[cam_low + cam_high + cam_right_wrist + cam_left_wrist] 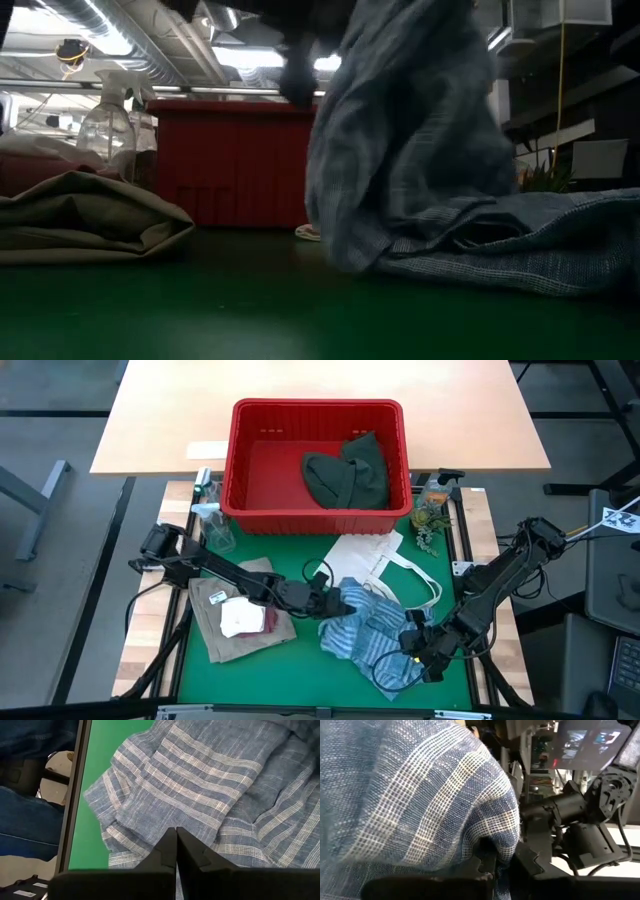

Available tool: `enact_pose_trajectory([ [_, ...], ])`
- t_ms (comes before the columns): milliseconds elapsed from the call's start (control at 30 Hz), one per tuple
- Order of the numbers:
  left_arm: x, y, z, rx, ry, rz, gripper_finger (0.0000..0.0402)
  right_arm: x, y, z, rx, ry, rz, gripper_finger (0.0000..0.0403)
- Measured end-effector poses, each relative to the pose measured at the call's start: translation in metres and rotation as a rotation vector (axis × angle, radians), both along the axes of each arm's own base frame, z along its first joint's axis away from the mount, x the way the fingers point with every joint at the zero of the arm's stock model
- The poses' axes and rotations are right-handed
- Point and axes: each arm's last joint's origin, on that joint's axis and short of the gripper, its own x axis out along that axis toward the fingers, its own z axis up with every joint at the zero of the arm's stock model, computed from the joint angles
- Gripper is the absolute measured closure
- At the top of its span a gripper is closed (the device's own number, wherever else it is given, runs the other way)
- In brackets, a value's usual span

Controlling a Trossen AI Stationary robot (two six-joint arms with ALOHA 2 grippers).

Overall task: Fold Laundry from Bin
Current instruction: Fold the blue polo shirt

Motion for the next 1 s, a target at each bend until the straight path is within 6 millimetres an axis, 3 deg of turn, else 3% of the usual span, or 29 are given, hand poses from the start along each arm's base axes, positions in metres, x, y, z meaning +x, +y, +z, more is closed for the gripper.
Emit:
enact_pose_trajectory([
  [200,0.033,-0.011,0.003,0.063,-0.037,-0.041,0.0384,0.0,0.001,0.003,0.024,0.022,0.019,0.0402],
  [400,0.069,-0.027,0.005,0.096,-0.09,-0.098,0.0384,0.001,0.004,0.028,0.029,0.05,0.053,0.0402],
  [567,0.095,-0.041,-0.008,0.151,-0.107,-0.145,0.0384,0.001,0.003,0.05,-0.02,0.037,0.065,0.0402],
  [800,0.117,-0.047,-0.035,0.17,-0.089,-0.138,0.0384,0.001,0.002,0.073,-0.024,0.033,0.066,0.0402],
  [1000,0.12,-0.048,-0.049,0.193,-0.059,-0.079,0.0382,0.001,0.003,0.076,-0.028,0.021,0.088,0.0402],
])
